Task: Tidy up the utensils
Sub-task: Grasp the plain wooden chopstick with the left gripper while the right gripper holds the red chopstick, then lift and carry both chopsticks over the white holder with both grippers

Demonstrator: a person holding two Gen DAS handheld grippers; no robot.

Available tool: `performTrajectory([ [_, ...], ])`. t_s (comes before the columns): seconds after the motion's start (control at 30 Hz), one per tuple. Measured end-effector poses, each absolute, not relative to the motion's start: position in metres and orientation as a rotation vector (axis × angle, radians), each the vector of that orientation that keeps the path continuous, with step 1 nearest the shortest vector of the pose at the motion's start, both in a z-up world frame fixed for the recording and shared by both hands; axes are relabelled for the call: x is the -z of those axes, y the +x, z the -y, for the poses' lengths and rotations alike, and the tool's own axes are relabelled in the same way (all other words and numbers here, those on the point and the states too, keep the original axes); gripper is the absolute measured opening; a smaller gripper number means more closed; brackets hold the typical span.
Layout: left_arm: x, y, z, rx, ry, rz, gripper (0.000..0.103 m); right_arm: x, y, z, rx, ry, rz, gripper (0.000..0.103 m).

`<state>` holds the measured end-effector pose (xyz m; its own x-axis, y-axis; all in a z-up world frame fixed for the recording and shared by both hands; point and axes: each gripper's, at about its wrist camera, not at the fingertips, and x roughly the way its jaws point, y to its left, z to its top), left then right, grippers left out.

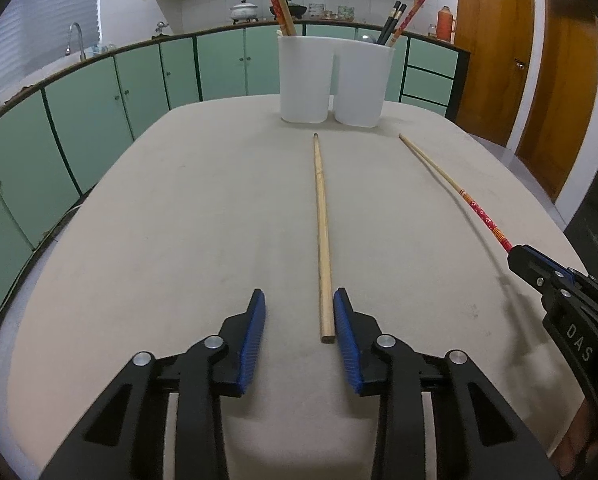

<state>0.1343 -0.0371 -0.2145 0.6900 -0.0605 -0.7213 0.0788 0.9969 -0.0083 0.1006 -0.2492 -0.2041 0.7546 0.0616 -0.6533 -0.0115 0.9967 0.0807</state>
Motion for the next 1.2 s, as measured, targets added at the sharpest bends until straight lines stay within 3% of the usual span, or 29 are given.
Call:
performTrajectory([
  [0.37,0.215,0.134,0.04,0.103,0.029,-0.797,0.007,0.206,0.103,0.249,-0.039,0.07,-0.718,0.005],
  [1.2,0.171,0.122,0.031,0.123,0.028,-0.717,0.006,0.179,0.095,0.241,-0.065,-0.009,-0.623,0.005],
])
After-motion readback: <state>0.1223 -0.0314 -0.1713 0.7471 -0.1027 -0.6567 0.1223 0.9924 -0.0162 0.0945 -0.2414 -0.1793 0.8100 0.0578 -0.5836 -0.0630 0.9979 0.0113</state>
